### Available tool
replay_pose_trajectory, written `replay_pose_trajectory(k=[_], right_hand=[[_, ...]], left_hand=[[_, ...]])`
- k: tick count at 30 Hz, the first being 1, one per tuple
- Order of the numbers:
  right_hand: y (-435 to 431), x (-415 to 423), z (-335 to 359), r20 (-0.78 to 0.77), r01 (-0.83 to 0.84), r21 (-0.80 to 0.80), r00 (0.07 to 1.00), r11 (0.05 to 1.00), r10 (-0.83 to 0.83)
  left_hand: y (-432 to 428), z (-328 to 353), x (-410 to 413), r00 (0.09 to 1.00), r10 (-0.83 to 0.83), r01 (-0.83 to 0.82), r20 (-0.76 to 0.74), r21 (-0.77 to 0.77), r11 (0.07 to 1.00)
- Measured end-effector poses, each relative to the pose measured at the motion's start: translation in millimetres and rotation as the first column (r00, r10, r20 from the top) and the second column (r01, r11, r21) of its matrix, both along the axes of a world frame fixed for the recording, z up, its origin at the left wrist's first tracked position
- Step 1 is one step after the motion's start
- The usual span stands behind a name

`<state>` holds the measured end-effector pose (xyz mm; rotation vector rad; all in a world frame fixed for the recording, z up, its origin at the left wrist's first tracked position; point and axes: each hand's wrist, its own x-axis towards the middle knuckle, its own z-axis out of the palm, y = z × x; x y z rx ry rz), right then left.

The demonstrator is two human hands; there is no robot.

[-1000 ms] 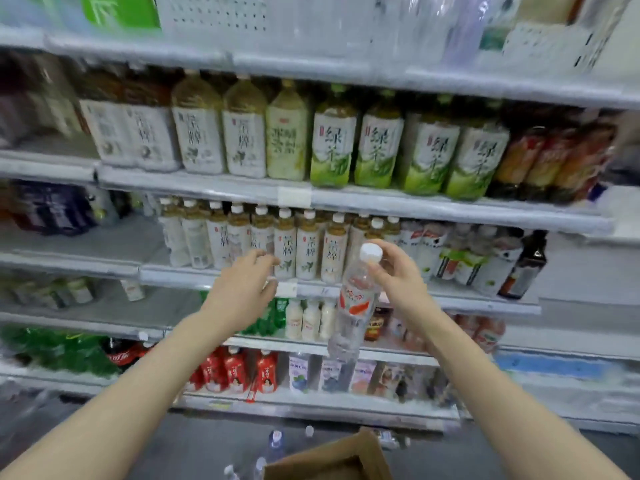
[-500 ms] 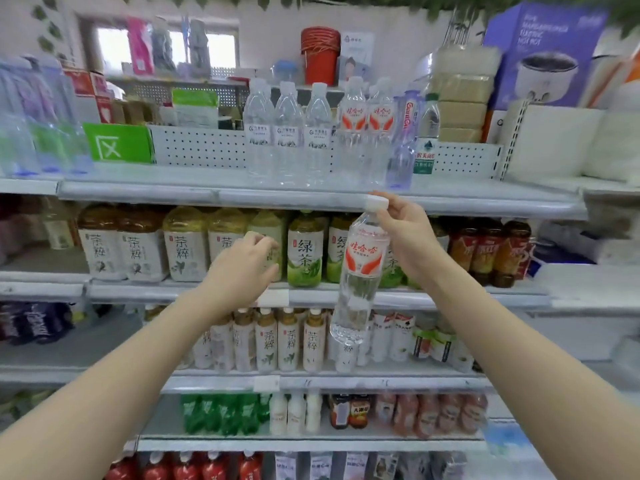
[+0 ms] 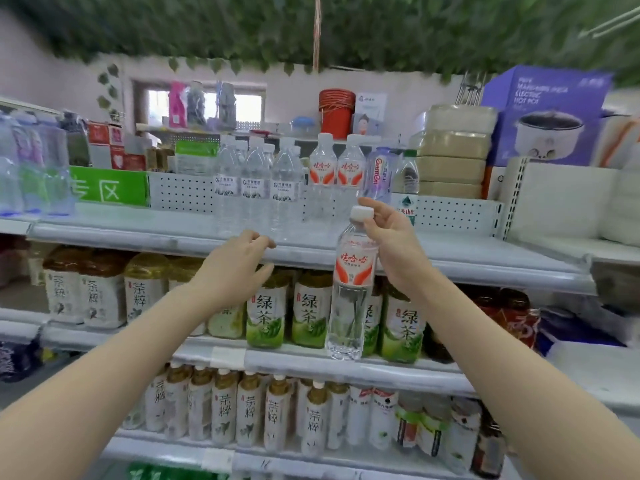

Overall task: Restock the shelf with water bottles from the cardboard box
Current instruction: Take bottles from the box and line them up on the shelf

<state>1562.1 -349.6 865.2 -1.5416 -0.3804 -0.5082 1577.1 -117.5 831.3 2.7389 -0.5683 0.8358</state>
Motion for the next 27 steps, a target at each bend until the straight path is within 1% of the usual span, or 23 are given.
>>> replay_pose_trajectory(k=[5, 11, 16, 21, 27], right_hand=[[-28.4, 21.2, 31.0, 0.018, -0.035, 0.039, 0.999, 0.999, 0.034], [-40.4, 39.8, 66.9, 0.105, -0.064, 0.044, 0.993, 0.997, 0.059], [-39.4, 54.1, 93.4, 0.185, -0.007, -0.002, 0.983, 1.0, 0.007], [-34.6, 80.7, 117.9, 0.224, 0.06, 0.016, 0.973, 0.998, -0.063], [-25.2, 112.3, 137.7, 0.299, 0.117, -0.029, 0.949, 0.993, -0.104]], left_hand=[[-27.2, 19.1, 10.7, 0.999, 0.053, -0.053, 0.005, 0.021, 0.998], [-34.0, 27.6, 25.8, 0.995, 0.095, -0.096, 0.008, 0.026, 0.995], [-35.4, 31.6, 37.7, 0.995, 0.094, -0.094, 0.029, 0.01, 0.996], [-35.3, 39.9, 51.1, 0.995, 0.087, -0.087, 0.039, -0.001, 0.996], [-29.0, 49.1, 73.7, 0.994, 0.109, -0.109, 0.027, 0.015, 0.994]])
